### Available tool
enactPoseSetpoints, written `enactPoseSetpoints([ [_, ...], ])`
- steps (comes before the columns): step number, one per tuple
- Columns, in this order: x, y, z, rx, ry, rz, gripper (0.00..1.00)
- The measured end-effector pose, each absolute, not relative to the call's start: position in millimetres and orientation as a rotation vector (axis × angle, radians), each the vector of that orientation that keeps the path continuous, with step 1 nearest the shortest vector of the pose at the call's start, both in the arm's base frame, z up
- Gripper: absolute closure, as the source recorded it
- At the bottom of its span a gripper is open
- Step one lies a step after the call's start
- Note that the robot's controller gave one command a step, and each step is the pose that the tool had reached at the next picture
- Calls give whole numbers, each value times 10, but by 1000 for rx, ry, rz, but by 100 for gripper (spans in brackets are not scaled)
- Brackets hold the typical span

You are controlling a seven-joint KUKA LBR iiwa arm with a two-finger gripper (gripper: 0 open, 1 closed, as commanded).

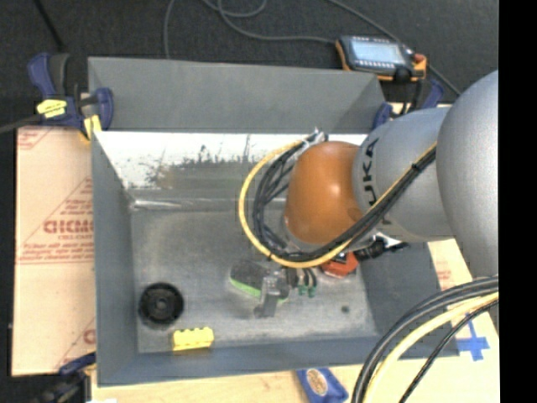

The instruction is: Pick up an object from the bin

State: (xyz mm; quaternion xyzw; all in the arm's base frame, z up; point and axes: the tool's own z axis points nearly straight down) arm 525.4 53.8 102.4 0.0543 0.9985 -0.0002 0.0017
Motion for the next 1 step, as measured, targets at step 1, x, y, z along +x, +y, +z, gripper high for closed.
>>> enactPoseSetpoints([
  [1, 5945, 785, 771, 385, 3115, 2, 100],
])
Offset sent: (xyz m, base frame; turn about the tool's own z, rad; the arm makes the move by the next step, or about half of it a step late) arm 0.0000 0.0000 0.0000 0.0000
